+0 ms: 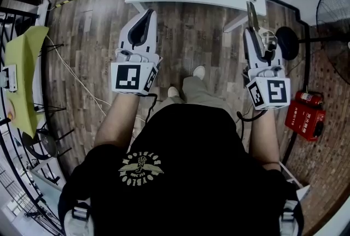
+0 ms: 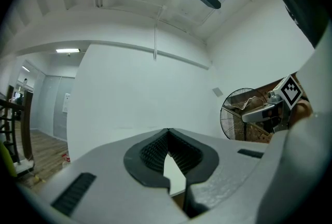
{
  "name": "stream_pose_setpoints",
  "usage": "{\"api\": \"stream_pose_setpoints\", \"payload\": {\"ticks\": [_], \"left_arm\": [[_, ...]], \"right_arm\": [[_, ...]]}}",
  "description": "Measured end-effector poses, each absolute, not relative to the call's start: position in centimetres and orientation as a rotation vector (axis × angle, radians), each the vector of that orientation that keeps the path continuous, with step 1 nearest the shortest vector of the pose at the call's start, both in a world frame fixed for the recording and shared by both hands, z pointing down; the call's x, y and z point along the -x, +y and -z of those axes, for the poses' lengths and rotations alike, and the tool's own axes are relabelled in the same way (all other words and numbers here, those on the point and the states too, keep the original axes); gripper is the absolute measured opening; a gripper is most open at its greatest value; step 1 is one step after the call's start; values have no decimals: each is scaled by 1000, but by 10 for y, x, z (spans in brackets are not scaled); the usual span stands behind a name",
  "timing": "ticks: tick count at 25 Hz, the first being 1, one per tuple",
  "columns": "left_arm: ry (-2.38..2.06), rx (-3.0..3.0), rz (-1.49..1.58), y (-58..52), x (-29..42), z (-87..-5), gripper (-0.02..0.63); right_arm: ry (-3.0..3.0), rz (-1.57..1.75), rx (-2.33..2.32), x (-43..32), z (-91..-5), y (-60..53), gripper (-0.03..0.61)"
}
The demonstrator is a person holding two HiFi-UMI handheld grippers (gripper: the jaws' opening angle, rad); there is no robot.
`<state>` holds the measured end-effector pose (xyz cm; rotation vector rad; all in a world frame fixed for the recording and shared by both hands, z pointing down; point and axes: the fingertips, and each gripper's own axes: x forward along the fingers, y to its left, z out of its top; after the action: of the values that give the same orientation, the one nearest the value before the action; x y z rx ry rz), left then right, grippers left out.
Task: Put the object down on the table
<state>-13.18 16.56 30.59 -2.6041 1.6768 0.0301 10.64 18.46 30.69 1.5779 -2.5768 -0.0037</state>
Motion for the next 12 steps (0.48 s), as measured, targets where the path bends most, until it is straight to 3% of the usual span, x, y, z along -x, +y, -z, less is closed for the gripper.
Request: {"api": "stream_pose_setpoints", "payload": {"ticks": [12], "left_arm": [[1669, 2617, -9, 115, 111, -313, 6]], "right_arm": [[-2580, -11, -1590, -130, -310, 136, 109]]}}
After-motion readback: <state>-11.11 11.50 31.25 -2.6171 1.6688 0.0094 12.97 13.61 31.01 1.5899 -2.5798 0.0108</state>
